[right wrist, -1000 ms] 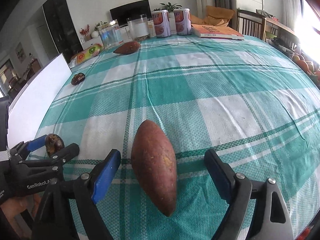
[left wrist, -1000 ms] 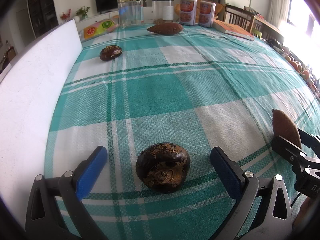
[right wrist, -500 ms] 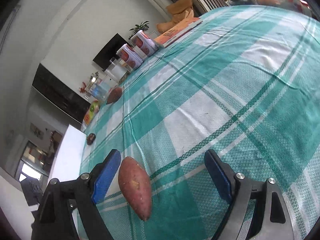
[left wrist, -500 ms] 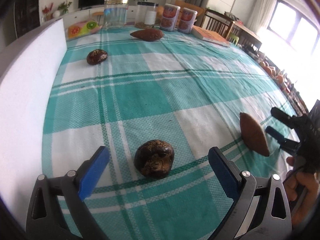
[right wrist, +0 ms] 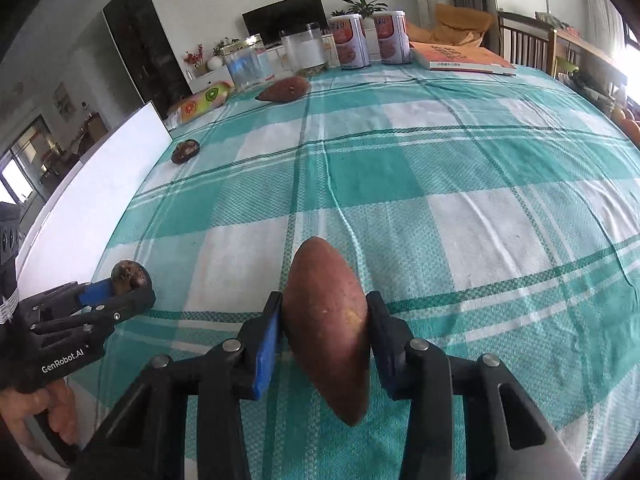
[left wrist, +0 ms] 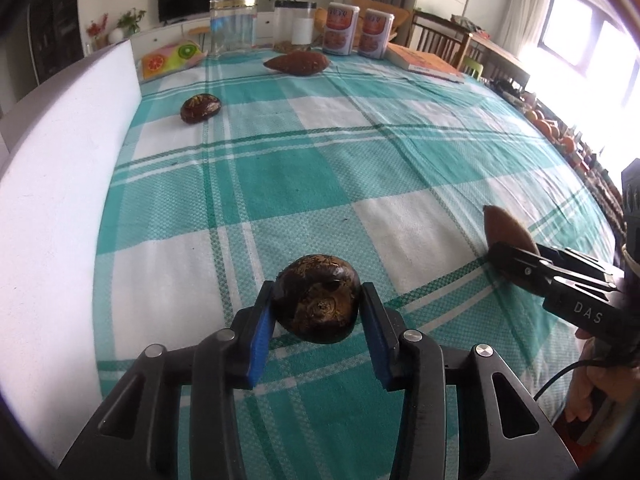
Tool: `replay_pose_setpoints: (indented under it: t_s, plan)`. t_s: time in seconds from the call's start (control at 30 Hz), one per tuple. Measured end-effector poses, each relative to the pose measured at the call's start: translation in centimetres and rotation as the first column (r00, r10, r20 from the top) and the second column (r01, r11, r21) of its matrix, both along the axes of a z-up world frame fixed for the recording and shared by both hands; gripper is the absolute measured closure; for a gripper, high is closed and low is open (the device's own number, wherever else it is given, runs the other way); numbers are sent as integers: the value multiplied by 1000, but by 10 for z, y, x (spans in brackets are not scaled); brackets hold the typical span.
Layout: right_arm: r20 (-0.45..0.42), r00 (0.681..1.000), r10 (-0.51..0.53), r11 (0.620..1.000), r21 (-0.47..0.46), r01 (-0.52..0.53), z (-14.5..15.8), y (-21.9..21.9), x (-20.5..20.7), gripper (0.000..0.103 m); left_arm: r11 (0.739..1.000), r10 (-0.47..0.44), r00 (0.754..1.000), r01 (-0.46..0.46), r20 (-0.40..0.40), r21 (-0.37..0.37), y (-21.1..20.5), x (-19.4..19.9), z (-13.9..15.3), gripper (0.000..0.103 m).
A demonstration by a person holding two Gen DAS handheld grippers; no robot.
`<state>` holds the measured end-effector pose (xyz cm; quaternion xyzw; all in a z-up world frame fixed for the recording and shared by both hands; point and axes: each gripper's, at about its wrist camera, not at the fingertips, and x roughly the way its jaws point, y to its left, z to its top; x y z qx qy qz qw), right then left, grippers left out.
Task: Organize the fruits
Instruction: 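Carry both items over the box and open both tools to drop them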
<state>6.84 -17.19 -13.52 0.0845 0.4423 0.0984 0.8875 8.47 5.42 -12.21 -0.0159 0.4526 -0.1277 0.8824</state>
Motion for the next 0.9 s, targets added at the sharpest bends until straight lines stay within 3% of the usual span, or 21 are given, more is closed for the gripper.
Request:
replay_pose_setpoints:
  t_s: [0.1,0.23,0.33,0.43,0.57,0.67,0.8,0.9]
  plan:
    - [-19,1000,-3,996,94,5,5,-9,-11,62,997,-14,1000,14,8,-80,4,-14,19,61]
    - [-65,998,24,952,306,-2,11,-12,-20,62,972,-48,999,49,9,-229,14,-40,55,61]
    - [-37,994,99,922,379,-77,35,14,-21,62,936,-42,999,48,26,-349,35,-68,90,61]
    - [27,976,214,886,415,-206,70,63,-19,62,914,9,997,23,76,-404,68,-94,126,61]
    - [104,903,417,817,394,-422,110,155,-22,62,915,190,975,-132,118,-382,137,-112,151,61]
    - [123,822,556,762,321,-563,123,226,-30,62,894,361,927,-313,102,-320,196,-115,140,61]
    - [82,739,668,718,189,-670,108,305,-41,62,825,531,846,-504,43,-256,258,-113,110,61]
    - [30,710,703,705,100,-702,83,342,-47,62,803,580,815,-567,19,-186,276,-106,92,60]
